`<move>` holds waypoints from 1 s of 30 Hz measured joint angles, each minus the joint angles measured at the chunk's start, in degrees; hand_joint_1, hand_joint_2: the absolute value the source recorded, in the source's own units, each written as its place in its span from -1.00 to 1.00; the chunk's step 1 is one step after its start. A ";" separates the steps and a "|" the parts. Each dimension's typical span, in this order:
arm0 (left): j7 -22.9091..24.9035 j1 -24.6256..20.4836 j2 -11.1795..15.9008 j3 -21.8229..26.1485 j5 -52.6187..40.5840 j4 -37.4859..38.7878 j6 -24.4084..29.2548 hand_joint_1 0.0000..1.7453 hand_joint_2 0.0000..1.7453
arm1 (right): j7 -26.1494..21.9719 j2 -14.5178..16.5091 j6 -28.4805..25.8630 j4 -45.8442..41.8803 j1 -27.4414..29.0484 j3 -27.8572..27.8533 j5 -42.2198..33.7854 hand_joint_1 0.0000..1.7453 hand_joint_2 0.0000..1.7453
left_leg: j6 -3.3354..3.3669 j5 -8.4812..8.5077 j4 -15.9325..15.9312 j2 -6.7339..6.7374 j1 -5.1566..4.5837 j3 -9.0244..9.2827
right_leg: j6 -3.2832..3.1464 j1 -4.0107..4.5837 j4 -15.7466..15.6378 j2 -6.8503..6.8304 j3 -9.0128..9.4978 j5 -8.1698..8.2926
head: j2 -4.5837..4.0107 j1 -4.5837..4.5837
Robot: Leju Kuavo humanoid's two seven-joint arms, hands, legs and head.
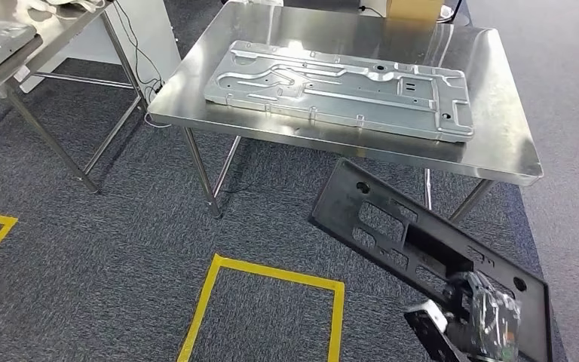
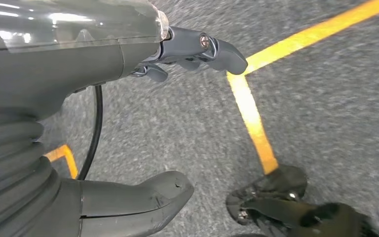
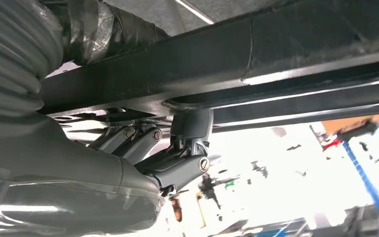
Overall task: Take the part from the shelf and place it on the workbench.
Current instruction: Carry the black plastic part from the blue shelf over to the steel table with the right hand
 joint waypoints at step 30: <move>1.51 -1.41 1.73 -8.50 -0.02 0.00 -2.40 -1.00 1.00 | 14.00 -11.85 10.28 27.78 -44.69 19.01 7.53 1.00 1.00 | 0.12 0.90 1.45 -1.35 0.12 -2.31 | 0.92 -0.72 1.99 -0.20 -3.72 1.79 | 0.00 -0.01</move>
